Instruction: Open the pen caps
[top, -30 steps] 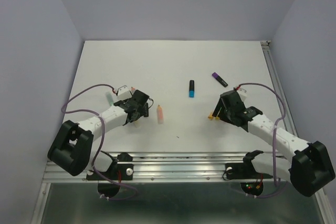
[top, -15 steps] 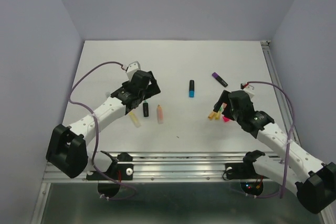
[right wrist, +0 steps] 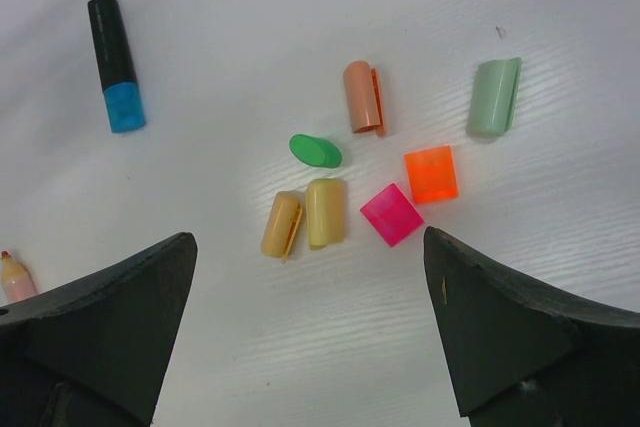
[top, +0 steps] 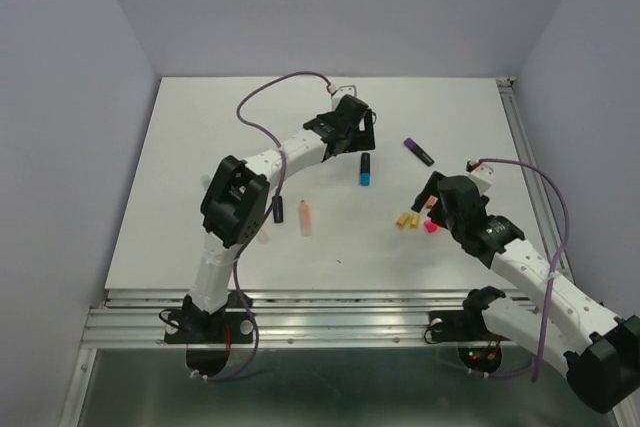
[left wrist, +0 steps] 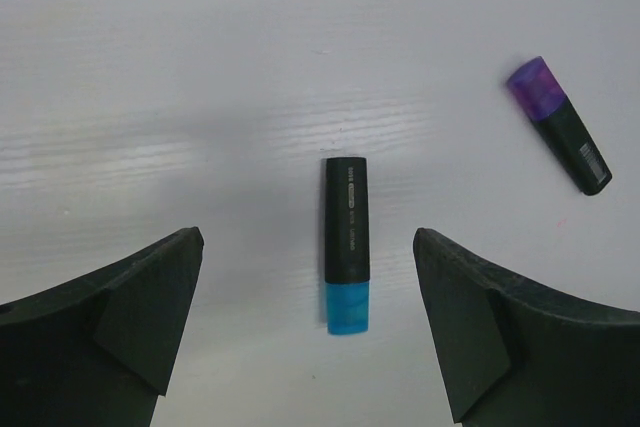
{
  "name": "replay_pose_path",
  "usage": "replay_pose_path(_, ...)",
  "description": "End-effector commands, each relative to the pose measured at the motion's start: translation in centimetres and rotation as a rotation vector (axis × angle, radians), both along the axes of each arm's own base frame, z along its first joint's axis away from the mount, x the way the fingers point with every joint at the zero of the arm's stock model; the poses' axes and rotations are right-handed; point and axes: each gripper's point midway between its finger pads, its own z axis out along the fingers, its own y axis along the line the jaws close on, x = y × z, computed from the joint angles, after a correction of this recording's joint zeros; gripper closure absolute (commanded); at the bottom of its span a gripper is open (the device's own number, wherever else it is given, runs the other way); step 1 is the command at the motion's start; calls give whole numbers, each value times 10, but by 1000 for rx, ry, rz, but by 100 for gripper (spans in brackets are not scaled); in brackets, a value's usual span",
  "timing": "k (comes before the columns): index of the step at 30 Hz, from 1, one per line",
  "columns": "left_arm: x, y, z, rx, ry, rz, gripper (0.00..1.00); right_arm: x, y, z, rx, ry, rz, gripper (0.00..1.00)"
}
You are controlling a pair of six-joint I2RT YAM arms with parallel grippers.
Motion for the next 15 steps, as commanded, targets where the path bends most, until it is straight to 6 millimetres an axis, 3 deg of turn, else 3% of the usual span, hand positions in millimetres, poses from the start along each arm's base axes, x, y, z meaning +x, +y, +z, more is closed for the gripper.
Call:
replay_pose_path(1, 5, -27, 11, 56, -18, -78, 1, 5, -5, 1, 5, -44, -32, 0)
replay_pose_path(7, 21, -53, -30, 132, 33, -100, 1, 5, -5, -4, -6, -31, -24, 0)
replay_pose_path(12, 22, -57, -60, 171, 70, -120, 1, 6, -4, -4, -5, -36, -23, 0)
replay_pose_path(15, 19, -49, -76, 217, 101, -96, 8, 6, -3, -5, 1, -36, -18, 0)
